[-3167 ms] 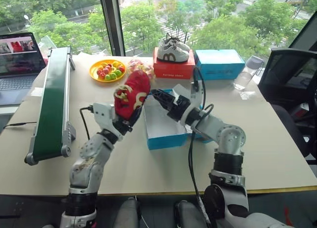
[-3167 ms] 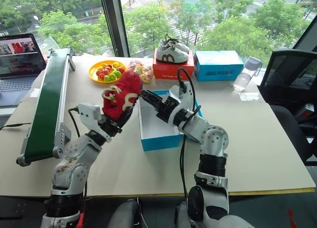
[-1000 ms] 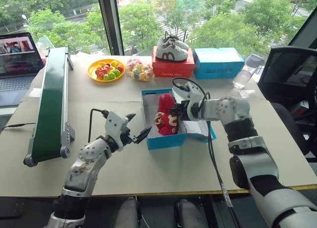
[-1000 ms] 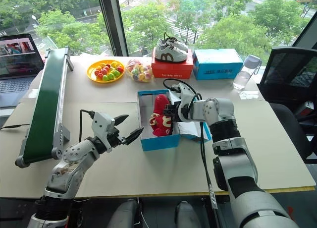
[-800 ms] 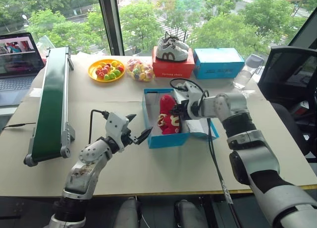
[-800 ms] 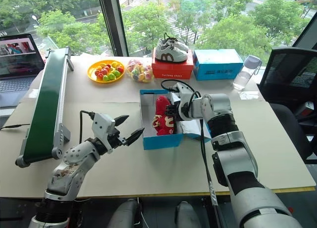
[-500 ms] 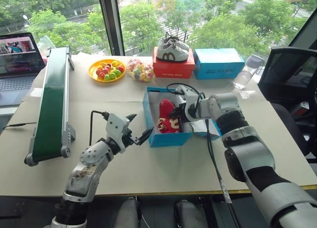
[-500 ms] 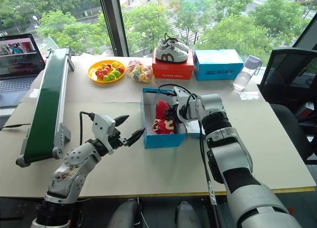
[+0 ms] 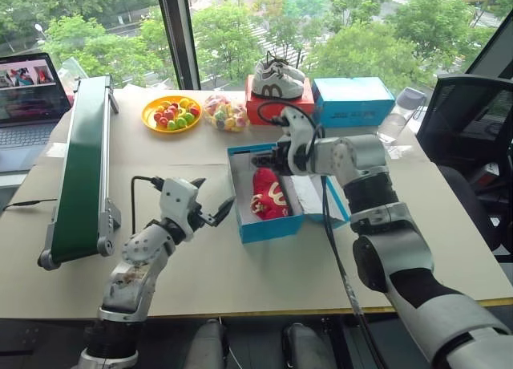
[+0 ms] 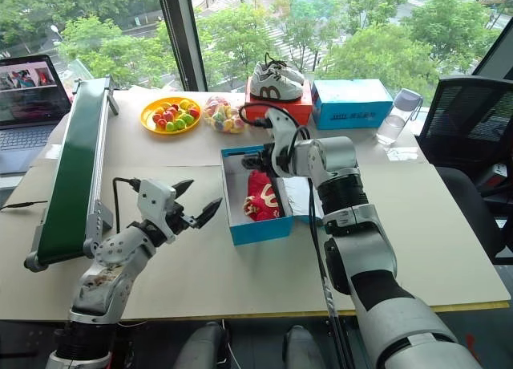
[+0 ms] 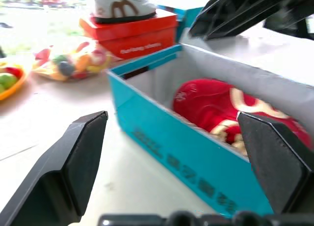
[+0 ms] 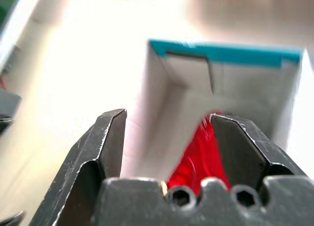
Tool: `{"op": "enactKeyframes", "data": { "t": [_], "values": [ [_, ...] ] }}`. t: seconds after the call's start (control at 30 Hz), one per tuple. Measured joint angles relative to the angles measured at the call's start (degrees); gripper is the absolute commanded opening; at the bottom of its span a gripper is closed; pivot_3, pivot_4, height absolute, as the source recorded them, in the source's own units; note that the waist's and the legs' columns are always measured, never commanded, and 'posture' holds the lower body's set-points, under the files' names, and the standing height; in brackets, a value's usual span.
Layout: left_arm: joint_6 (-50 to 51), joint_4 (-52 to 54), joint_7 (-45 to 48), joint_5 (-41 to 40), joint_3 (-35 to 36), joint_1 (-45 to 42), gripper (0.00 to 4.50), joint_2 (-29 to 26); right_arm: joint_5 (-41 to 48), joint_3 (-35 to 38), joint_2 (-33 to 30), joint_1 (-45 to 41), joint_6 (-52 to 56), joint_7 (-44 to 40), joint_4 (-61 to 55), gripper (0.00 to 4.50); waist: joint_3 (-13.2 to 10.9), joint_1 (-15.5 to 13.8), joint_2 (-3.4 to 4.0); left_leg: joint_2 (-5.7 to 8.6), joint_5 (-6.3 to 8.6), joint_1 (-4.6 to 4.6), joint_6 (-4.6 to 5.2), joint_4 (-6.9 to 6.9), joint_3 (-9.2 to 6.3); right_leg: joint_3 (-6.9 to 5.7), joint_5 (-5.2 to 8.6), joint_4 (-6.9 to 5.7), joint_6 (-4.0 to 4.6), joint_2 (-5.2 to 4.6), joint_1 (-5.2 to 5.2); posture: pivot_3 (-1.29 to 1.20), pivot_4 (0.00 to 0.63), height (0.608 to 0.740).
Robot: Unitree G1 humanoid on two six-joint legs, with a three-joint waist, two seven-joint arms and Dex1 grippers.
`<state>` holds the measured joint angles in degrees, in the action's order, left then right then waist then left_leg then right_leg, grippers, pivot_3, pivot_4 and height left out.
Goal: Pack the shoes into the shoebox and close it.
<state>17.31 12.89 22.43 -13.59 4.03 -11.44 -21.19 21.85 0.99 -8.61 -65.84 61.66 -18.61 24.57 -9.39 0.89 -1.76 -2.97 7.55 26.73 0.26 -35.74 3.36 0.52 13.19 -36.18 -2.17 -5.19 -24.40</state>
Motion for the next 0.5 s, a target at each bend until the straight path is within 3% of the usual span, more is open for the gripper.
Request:
{"op": "enactKeyframes", "data": {
  "t": [0.17, 0.27, 0.33, 0.5],
  "values": [
    [-2.5, -8.4, -14.8, 2.5, 14.0, -3.3, 4.5, 0.7, 3.9, 0.0, 3.2, 8.3, -4.2, -4.0, -16.2, 3.29, 0.0, 0.1, 0.0, 0.0, 0.0, 0.01, 0.0, 0.0, -0.02, -0.01, -0.02, -0.02, -0.03, -0.01, 0.0, 0.0, 0.15, 0.74],
    [-1.7, -11.4, -21.9, 3.0, 21.6, -3.2, 4.5, -0.4, 7.2, -2.1, 1.1, 16.6, -13.3, -15.1, -29.1, 3.29, 0.0, -0.1, -0.02, 0.02, 0.01, 0.03, 0.01, -0.04, -0.05, -0.11, -0.01, 0.03, -0.1, -0.06, 0.08, 0.0, 0.15, 0.74],
    [-0.5, -13.1, -23.7, 3.4, 25.0, -1.7, 4.5, -2.3, 8.4, -4.4, -1.7, 22.0, -17.1, -21.0, -35.6, 3.29, 0.0, -0.2, -0.07, 0.03, 0.03, 0.0, 0.0, -0.04, -0.05, -0.14, -0.01, 0.04, -0.1, -0.08, 0.13, 0.0, 0.15, 0.74],
    [3.7, -15.2, -23.3, 2.4, 27.6, 0.3, 4.5, -4.1, 4.0, -11.7, -6.8, 34.6, -25.3, -26.3, -38.0, 3.29, 0.1, -0.3, -0.14, 0.0, 0.32, -0.1, -0.51, -0.07, -0.01, -0.25, -0.06, 0.06, 0.1, -0.16, 0.15, 0.0, 0.15, 0.74]
  ]
}}
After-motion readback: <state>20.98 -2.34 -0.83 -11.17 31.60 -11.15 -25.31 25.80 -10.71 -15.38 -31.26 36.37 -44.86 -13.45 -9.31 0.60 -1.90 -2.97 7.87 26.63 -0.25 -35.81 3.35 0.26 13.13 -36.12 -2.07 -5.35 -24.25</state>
